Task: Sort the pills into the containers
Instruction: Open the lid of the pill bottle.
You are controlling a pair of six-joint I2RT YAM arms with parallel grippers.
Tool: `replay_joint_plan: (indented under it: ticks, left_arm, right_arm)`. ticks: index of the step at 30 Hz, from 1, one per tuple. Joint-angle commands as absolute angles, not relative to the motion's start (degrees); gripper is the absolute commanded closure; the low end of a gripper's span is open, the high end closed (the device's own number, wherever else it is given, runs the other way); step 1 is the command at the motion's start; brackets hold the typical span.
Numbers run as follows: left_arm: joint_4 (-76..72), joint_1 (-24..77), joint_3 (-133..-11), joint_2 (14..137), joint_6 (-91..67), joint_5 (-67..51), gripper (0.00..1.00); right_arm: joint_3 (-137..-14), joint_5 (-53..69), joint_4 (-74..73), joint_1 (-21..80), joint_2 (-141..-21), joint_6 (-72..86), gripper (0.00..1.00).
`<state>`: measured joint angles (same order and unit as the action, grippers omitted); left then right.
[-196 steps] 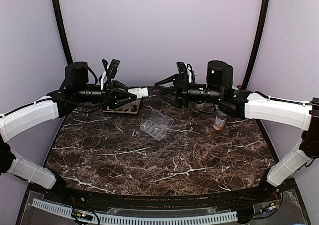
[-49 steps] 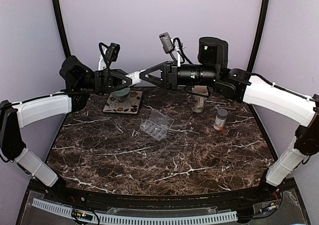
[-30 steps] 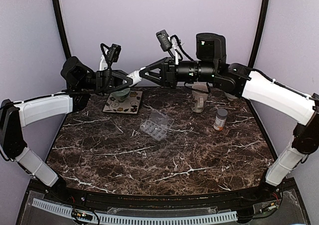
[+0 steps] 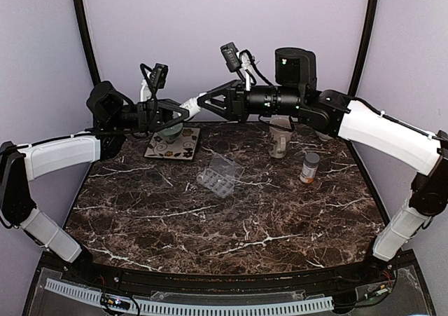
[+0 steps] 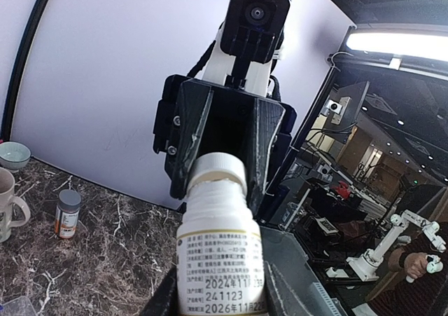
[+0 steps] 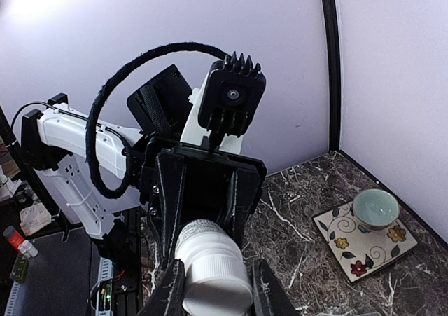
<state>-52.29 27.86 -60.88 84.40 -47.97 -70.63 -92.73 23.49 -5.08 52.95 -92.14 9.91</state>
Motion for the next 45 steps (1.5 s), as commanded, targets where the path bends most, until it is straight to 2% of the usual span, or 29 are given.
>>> replay_joint_plan:
  ticks: [1,27,45]
  left_arm:
    - [-54.1,29.6,-61.2,81.6,-46.5,-72.4,1.00]
    - [-49.6,29.3,-63.0,81.6,-45.4,-75.6,1.00]
    - [-47.6,29.1,-64.3,81.8,-44.6,-76.5,1.00]
  right_arm:
    - [-91.2,22.0,-4.3,52.4,-92.7,10.5,0.97]
    - [-91.1,26.2,-3.3,50.8,-91.7,11.5,0.97]
    - [-95.9,31.2,-7.4,48.9,-93.6,15.5,0.95]
